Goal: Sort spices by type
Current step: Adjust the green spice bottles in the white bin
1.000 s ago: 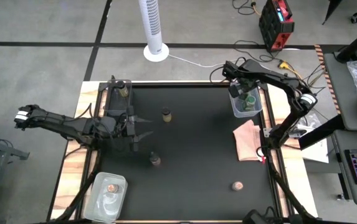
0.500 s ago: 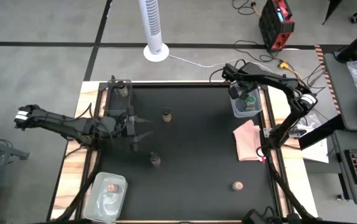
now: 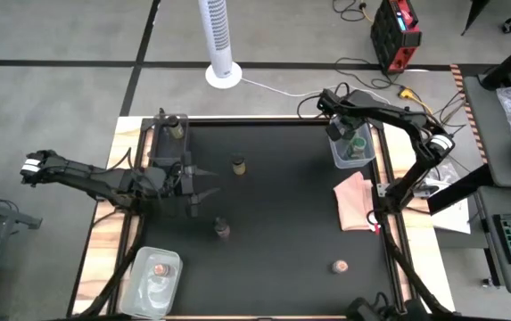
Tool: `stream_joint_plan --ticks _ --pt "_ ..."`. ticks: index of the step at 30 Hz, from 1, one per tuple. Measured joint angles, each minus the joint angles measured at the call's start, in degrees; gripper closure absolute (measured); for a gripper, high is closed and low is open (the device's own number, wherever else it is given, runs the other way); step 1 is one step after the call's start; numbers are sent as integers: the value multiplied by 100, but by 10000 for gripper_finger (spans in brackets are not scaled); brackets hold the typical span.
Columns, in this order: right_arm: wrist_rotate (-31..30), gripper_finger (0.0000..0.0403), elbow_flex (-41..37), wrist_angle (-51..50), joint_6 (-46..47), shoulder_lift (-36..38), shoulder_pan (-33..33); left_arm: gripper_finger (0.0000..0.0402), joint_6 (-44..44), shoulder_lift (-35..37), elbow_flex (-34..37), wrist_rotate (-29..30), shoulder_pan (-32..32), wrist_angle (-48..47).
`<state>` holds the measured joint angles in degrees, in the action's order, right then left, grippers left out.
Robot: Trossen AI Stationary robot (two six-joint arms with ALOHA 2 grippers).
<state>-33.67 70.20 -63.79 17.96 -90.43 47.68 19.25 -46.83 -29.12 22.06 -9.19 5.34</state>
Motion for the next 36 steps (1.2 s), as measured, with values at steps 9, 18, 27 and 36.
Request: stream_joint_plan --ticks 9,18,27,36 --pt "-434 394 35 11 -450 8 -122 217 17 -2 1 0 1 0" --pt "349 394 255 -1088 917 363 -830 217 19 0 1 0 0 0" --pt "419 394 -53 -2443 2409 721 -1650 217 20 -2 1 0 0 2" --pt "50 394 -929 -1740 2543 833 -1722 217 20 -2 1 0 1 2"
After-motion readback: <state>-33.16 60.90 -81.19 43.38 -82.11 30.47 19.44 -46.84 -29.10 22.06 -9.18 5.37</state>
